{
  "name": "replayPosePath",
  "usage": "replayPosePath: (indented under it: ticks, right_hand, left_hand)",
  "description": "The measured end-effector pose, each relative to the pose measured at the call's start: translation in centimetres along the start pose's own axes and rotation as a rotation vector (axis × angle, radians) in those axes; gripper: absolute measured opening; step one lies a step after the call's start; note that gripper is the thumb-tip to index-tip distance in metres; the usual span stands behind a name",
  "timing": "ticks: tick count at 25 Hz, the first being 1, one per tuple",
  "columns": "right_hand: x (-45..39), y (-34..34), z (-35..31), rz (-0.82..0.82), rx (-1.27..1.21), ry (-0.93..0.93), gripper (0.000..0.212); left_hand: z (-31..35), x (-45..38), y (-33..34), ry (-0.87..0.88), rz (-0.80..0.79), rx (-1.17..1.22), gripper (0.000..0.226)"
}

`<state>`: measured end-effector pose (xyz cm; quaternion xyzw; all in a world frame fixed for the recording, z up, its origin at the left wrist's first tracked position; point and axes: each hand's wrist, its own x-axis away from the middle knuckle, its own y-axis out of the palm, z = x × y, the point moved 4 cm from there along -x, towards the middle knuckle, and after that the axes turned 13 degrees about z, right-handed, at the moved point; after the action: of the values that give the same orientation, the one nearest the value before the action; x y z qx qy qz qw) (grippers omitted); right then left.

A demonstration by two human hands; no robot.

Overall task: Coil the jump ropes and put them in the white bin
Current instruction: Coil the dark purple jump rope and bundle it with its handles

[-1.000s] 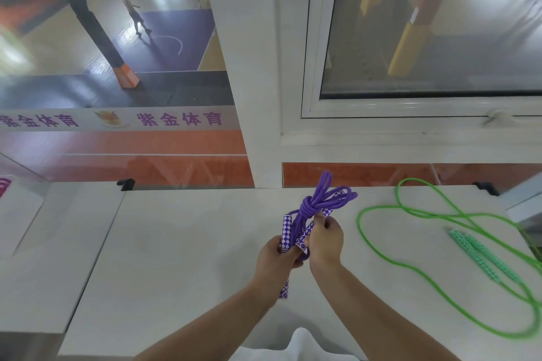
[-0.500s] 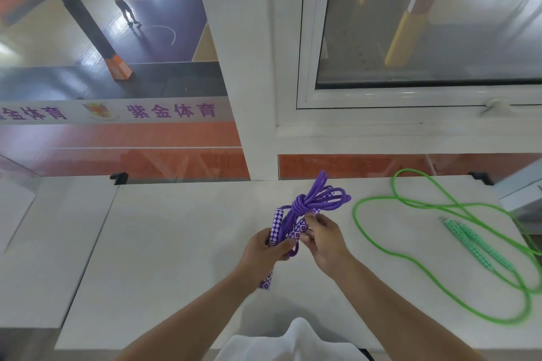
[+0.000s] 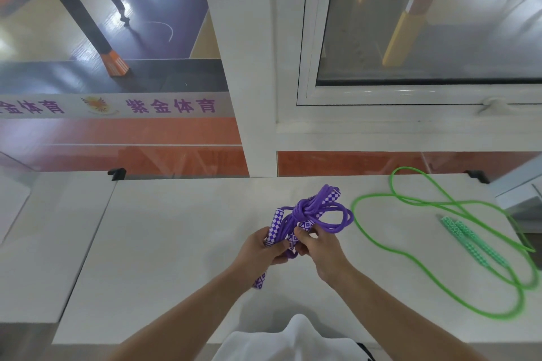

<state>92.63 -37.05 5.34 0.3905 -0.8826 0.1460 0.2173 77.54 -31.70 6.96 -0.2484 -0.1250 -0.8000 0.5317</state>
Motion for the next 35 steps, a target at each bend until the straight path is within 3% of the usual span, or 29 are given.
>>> replayPosePath:
  ticks: [11, 16, 24, 30, 35]
  right_hand:
    - [-0.7, 0.9, 1.0, 0.256, 0.214, -0.017, 0.02]
    - [-0.9, 1.0, 1.5, 0.264, 0.064, 0.156, 0.011]
    - [-0.1, 1.4, 0.4, 0.346, 0.255, -0.015, 0.021]
    - [-0.6, 1.3, -0.4, 0.217, 0.305, -0.192, 0.022]
    - [-1.6, 0.4, -0.8, -0.134, 0.229, -0.112, 0.034]
  left_hand:
    - [-0.7, 0.5, 1.3, -0.115, 0.178, 0.005, 0.009]
    - [-1.6, 0.4, 1.1, -0.052, 0.256, -0.361, 0.027]
    - [-1.8, 1.0, 2.8, -0.196, 0.316, 0.14, 0.019]
    - [-0.1, 1.0, 2.6, -0.389, 0.251, 0.454, 0.014]
    - [-0.3, 1.0, 1.5, -0.495, 0.201, 0.384, 0.012]
